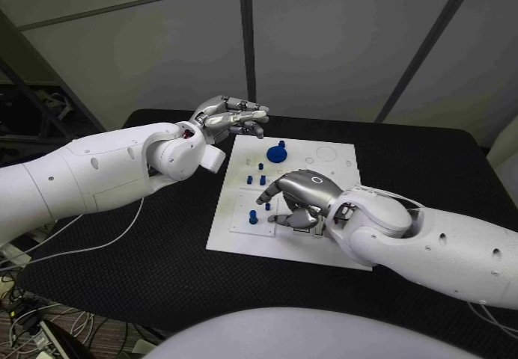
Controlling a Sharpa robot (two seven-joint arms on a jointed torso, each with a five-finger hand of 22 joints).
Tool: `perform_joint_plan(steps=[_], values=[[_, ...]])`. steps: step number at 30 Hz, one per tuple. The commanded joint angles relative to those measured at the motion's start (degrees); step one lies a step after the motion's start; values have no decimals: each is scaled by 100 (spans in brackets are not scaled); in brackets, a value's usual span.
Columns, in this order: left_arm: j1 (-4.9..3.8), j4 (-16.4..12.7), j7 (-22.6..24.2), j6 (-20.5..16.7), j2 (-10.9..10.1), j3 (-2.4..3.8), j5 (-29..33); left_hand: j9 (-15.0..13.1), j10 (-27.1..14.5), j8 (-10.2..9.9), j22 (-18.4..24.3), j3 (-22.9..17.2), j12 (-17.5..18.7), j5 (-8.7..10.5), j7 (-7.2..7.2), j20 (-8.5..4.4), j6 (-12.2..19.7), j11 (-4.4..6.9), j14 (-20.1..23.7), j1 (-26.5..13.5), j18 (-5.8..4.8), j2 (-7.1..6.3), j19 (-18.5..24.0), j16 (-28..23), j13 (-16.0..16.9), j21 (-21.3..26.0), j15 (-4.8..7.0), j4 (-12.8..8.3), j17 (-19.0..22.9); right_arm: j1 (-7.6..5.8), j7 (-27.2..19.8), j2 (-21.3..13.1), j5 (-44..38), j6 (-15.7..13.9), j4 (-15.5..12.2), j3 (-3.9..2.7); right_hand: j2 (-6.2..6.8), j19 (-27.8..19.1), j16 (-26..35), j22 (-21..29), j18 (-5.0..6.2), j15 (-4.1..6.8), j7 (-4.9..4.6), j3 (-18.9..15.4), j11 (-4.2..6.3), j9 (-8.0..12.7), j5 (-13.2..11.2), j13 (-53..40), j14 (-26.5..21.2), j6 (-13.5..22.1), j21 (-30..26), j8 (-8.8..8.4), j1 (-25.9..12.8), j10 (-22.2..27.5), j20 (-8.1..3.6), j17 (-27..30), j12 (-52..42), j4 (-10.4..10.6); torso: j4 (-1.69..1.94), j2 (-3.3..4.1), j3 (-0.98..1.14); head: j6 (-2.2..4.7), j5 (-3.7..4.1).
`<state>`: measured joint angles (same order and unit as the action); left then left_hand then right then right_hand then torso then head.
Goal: Assemble the parts on the task board
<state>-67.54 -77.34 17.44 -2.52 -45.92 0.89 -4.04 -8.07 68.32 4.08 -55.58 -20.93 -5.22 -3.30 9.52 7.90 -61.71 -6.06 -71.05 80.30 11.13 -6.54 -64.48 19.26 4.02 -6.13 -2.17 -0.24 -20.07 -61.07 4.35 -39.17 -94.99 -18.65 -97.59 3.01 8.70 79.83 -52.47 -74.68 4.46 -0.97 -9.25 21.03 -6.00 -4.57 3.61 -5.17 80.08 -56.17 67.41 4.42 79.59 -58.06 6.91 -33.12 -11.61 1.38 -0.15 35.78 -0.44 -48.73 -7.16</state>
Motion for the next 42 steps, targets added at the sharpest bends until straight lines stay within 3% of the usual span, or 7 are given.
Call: perform_joint_plan(steps=[1, 5, 9, 14, 21, 25, 42], values=[[2, -26, 8, 116, -38, 3, 26, -2, -54, -24, 10, 37, 25, 39, -7, -4, 32, -5, -12, 2, -94, 31, -31, -28, -9, 30, -5, -11, -7, -52, 268, -367, 511, -44, -244, -47, -11, 148, -219, -198, 11, 107, 57, -4, 128, -35, -35, -112, 97, -157, 273, 54, -134, -576, -54, -280, -314, 106, -36, -4, -4, 39, 79], [10, -46, 18, 101, -80, 1, 26, -2, -54, -24, 10, 37, 25, 39, -7, -4, 32, -5, -12, 2, -94, 31, -31, -28, -9, 30, -5, -11, -7, -82, 519, -947, 1068, 26, -542, -110, 149, 436, -748, -599, -122, 325, 261, -128, 395, -127, -58, -479, 325, -428, 876, 151, -253, -1488, -249, -976, -995, 189, -65, -20, -12, 98, 176], [14, -58, 35, 65, -104, 0, 21, -3, -56, -22, 16, 38, 25, 35, -6, -5, 33, -5, -9, 18, -93, 29, -31, -39, -9, 37, -4, -25, -8, -96, 918, -1514, 1532, 19, -819, -144, 213, 640, -1203, -909, -227, 510, 500, -413, 589, -390, -73, -1934, 450, -719, 1332, 274, -583, -1657, -439, -1531, -2590, 481, -78, -29, -14, 125, 303], [16, -80, 49, 55, -114, -2, 13, -3, -57, -21, 18, 37, 25, 32, -6, -5, 33, -5, -10, 26, -92, 31, -32, -43, -9, 39, -4, -32, -9, -98, 1393, -1884, 1908, -153, -968, -153, 181, 749, -1553, -1111, -292, 517, 502, -711, 605, -838, -56, -3861, 468, -688, 1617, 272, -800, -1311, -470, -1945, -4305, 953, -85, -30, -19, 147, 445], [17, -98, 57, 57, -121, -4, -1, -4, -57, -19, 20, 35, 25, 30, -5, -6, 32, -5, -10, 35, -92, 34, -33, -48, -8, 41, -3, -39, -10, -52, 2019, -2075, 1920, -129, -1031, -152, 246, 887, -2205, -1337, -370, 505, 474, -1043, 588, -1219, 8, -5108, 593, -585, 1956, 219, -852, -1537, -469, -2919, -5270, 1239, -95, -32, -23, 119, 553], [17, -100, 60, 62, -121, -6, -3, -4, -57, -19, 20, 35, 25, 30, -5, -6, 32, -5, -10, 35, -92, 34, -33, -48, -8, 41, -3, -39, -10, -2, 2461, -2095, 1729, -92, -1066, -149, 237, 927, -2376, -1403, -394, 497, 474, -1304, 584, -1430, 306, -5411, 596, -529, 2055, 182, -1041, -1546, -462, -3168, -5472, 1520, -85, -40, -30, 107, 604], [17, -111, 62, 65, -140, -9, -5, -4, -56, -18, 22, 33, 24, 27, -5, -7, 31, -5, -11, 43, -91, 36, -35, -52, -8, 43, -2, -46, -11, 264, 3213, -1894, 1229, -15, -982, -143, 135, 960, -2472, -1454, -414, 489, 470, -1637, 576, -1701, 384, -5562, 590, -494, 2133, 146, -1343, -1509, -450, -3319, -5511, 1544, -75, -31, -21, 61, 609]])
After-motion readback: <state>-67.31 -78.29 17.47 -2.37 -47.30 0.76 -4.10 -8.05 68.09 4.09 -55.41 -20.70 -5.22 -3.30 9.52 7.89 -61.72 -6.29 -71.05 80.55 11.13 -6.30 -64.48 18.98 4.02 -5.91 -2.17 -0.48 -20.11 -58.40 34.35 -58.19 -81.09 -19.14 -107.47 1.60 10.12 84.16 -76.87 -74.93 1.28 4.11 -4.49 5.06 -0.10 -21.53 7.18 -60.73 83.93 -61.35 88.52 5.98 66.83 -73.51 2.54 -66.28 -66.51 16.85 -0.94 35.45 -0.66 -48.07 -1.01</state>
